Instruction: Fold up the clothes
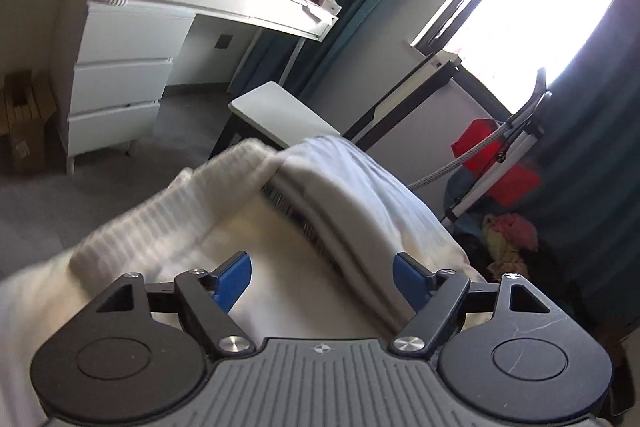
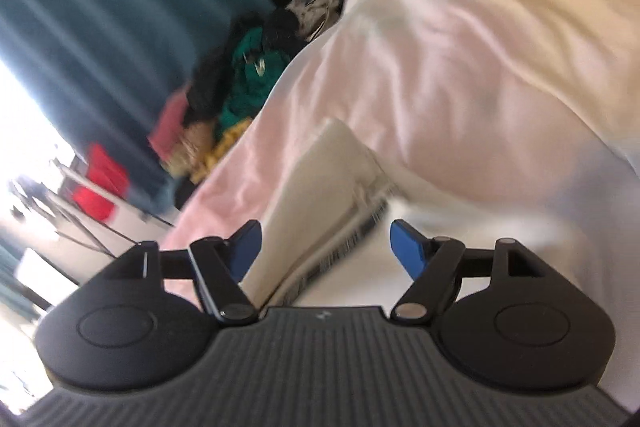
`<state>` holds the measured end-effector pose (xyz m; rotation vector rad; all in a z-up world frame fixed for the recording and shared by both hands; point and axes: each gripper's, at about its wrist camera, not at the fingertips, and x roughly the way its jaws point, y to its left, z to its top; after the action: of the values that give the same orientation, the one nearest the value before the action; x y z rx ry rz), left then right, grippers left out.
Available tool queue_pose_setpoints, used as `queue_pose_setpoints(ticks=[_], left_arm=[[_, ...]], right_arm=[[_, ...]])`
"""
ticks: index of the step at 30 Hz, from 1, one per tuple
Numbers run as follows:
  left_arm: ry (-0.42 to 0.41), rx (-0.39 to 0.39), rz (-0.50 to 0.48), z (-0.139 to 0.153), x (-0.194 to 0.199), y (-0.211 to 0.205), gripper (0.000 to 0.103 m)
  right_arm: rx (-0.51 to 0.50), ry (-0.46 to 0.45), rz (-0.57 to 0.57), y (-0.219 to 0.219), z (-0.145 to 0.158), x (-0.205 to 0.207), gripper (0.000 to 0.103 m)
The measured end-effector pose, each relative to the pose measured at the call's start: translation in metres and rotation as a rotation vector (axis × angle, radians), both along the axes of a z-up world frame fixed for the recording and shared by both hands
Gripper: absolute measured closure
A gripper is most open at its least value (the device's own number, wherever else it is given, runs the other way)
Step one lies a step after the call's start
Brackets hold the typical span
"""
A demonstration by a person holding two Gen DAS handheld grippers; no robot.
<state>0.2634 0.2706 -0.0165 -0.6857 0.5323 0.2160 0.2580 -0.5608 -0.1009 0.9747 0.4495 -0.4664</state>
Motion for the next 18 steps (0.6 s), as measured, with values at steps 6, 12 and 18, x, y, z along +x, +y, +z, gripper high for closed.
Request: queue_pose_setpoints(ticks=[6, 12, 18], left_arm=[[0.041, -0.175, 0.020, -0.045, -0.056, -0.009, 0.021], [0.066, -0.319, 0.031, -0.073, -0.060, 0.005, 0.020], [-0.012, -0.305, 0.144, -0.090, -0.045, 0.008, 0.021]], right_arm=[[0.200, -0.148, -0.073, 0.033, -0.030, -0.098, 0.029], [0.331, -0.125, -0.040, 0.032, -0.059, -0.107, 0.029], [0.270, -0.131, -0.027, 0.034, -0.078, -0.085, 0.035]])
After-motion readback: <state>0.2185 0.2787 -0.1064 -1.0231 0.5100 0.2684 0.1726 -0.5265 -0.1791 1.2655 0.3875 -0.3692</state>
